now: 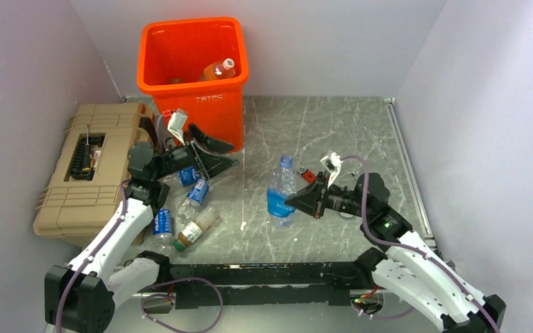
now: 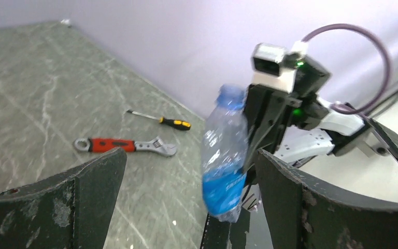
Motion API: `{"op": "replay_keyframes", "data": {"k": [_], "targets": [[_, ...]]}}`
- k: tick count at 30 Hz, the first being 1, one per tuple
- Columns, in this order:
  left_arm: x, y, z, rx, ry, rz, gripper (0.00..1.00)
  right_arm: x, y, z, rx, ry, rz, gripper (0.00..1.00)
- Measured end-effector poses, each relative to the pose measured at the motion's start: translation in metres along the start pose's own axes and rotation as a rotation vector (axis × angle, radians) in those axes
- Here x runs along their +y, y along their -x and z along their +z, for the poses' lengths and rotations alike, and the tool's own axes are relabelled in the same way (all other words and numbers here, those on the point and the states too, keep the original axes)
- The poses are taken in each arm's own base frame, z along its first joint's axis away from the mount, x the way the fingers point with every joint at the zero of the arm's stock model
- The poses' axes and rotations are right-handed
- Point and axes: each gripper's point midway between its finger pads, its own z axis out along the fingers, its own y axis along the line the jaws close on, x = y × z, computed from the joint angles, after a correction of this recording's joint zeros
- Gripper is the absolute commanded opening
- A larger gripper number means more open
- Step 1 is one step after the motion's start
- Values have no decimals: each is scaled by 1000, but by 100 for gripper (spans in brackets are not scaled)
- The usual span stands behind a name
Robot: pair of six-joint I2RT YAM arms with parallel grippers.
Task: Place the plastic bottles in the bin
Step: Pick up the plastic bottle from the corner of the board.
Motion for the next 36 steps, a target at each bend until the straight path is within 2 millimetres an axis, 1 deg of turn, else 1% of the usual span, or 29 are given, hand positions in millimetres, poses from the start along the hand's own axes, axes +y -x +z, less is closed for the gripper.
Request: {"op": "replay_keyframes", "data": {"k": [3, 5, 8, 12, 14, 18, 21, 24, 27, 28, 32, 36], "targets": [[-11, 4, 3, 4, -70, 29, 99, 5, -19, 4, 65, 55, 14, 0], [-15, 4, 4, 13, -104, 36, 99, 12, -27, 8, 100, 100, 18, 0], [-19, -4, 4, 29, -144, 38, 100, 26, -39, 16, 146, 177, 11, 0], [-25, -20, 0, 57, -176, 26, 100, 44, -51, 23, 191, 263, -1, 0], [-33, -26, 1, 74, -190, 34, 99, 48, -52, 26, 195, 290, -8, 0], [-57, -43, 2, 132, -239, 69, 100, 51, -48, 31, 177, 321, -23, 0], [-68, -55, 4, 171, -270, 87, 100, 52, -45, 36, 163, 338, -34, 0], [-70, -65, 5, 205, -277, 83, 100, 52, -48, 40, 172, 355, -27, 0], [-67, -73, 5, 230, -263, 76, 99, 54, -50, 43, 179, 366, -21, 0], [-65, -74, 6, 234, -252, 74, 98, 55, -51, 43, 180, 372, -21, 0], [-60, -76, 7, 241, -225, 73, 85, 59, -52, 44, 182, 386, -26, 0], [-59, -75, 8, 238, -219, 82, 63, 60, -54, 45, 189, 390, -25, 0]]}}
